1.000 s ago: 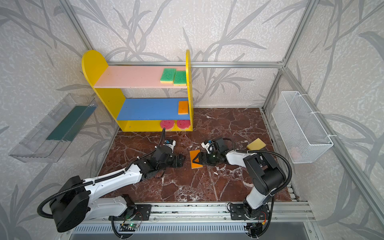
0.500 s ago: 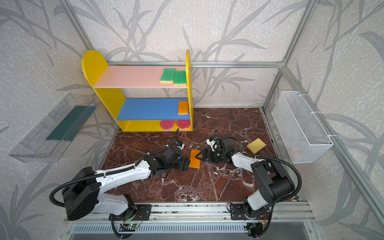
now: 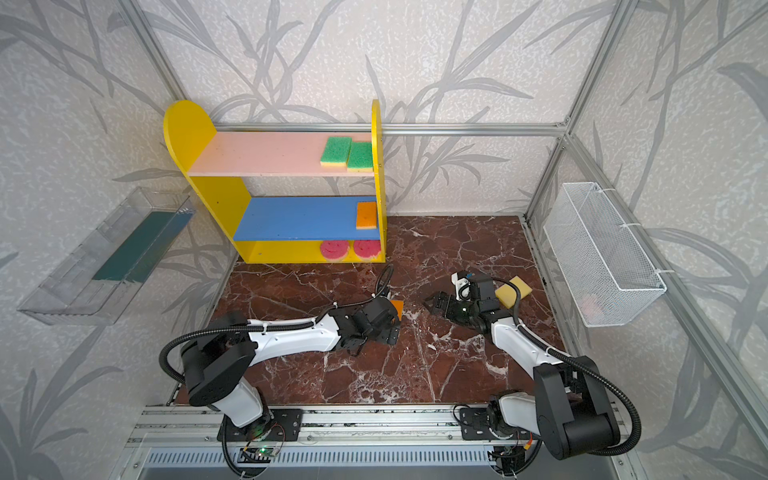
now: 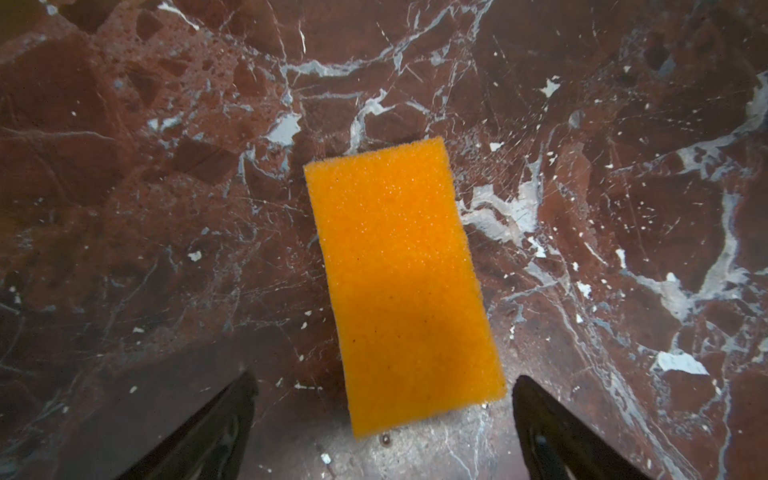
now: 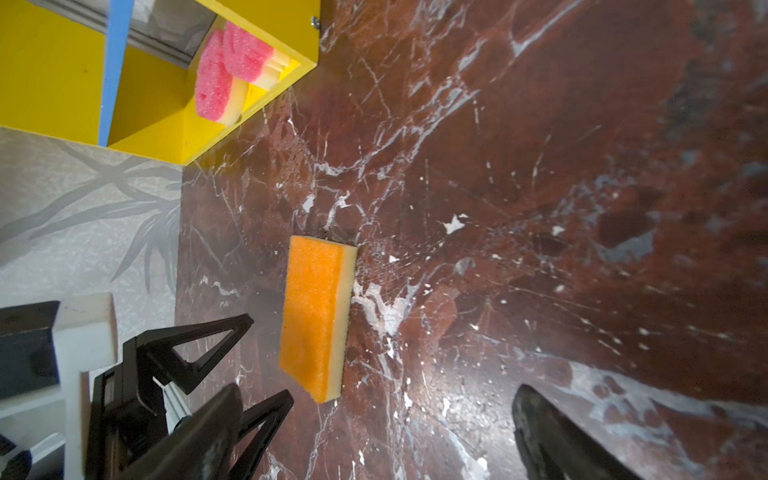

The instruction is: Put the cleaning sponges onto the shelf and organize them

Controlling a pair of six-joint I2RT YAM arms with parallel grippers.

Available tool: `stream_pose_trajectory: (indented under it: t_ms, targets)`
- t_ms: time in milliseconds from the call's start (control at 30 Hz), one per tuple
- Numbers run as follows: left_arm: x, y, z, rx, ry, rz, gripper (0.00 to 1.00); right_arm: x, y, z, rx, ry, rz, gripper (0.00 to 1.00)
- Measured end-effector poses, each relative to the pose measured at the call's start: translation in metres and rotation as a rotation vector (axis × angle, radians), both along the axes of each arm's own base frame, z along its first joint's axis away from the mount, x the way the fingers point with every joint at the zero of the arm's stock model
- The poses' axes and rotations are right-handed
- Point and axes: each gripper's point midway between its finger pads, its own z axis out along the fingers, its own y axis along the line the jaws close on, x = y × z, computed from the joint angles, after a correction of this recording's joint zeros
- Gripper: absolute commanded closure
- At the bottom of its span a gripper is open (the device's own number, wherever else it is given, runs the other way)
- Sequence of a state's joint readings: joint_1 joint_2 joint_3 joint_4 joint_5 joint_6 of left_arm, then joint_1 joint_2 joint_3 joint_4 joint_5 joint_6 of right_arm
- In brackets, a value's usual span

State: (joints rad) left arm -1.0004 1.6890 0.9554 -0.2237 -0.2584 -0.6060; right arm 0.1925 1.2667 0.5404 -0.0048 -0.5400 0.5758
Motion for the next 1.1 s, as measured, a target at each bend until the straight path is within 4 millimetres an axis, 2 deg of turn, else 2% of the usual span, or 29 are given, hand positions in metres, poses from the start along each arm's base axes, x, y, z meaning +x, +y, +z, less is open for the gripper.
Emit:
stream_pose_trajectory:
  t_ms: [433, 933, 1100]
  targets:
    - [0.001, -0.017, -0.021, -0.014, 0.028, 0.039, 0.03, 0.001, -0.004, -0.003, -0.014, 0.003, -0.016, 0.01]
    - [0.005, -0.017, -0.022, -0.008, 0.015, 0.063, 0.22, 0.001, -0.004, -0.005, -0.016, 0.011, -0.015, 0.01]
    - [0.005, -0.017, -0.022, -0.008, 0.014, 0.065, 0.24, 0.001, -0.004, -0.005, -0.016, 0.013, -0.015, 0.01]
